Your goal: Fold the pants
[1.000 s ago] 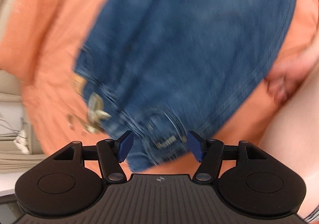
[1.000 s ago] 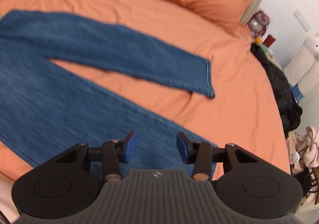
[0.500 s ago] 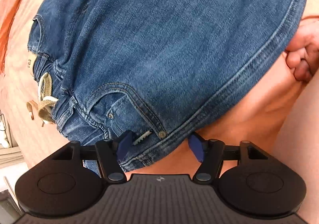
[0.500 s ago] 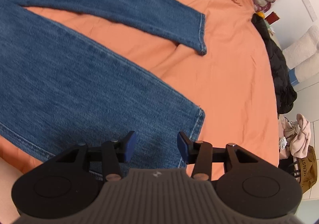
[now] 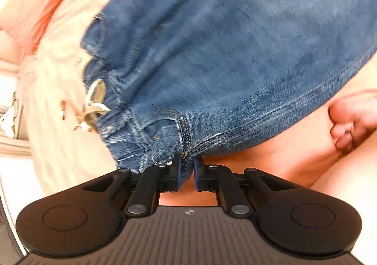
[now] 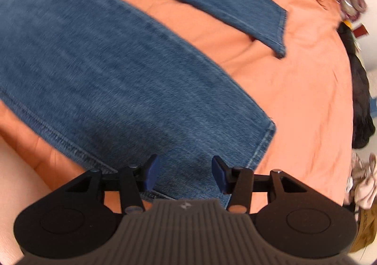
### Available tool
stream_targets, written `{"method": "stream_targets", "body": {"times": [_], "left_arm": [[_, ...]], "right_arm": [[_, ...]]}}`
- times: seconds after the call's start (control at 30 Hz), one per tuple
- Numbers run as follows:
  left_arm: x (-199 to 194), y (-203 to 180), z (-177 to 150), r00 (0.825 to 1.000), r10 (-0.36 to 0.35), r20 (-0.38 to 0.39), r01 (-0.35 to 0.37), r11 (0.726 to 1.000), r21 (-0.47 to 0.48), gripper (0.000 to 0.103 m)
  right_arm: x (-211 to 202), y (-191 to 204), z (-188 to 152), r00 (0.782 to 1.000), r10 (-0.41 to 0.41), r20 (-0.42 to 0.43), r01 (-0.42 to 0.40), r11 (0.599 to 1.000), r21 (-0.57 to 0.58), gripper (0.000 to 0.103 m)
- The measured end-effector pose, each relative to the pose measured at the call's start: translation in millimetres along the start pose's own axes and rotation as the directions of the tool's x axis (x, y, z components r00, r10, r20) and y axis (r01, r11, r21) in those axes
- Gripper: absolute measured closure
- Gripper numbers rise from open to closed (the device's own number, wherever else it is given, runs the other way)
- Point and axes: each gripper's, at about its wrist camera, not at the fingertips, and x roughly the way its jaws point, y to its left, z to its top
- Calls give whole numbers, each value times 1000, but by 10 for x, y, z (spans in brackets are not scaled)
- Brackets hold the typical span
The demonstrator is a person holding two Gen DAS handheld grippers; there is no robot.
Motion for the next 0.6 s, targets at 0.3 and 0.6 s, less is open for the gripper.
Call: {"method": "stream_targets", "body": {"times": [0.3,0.6], "left_arm": [[-361,-60,149,997,78,19,-75,988,-138,93],[-540,101,246,995,94,39,-80,958,-277,93]], "right_arm": [[174,246,-56,984,111,-139,-134,976,-172,56],[188,248,-135,982,139,-129,-164,964,-210,45]]}}
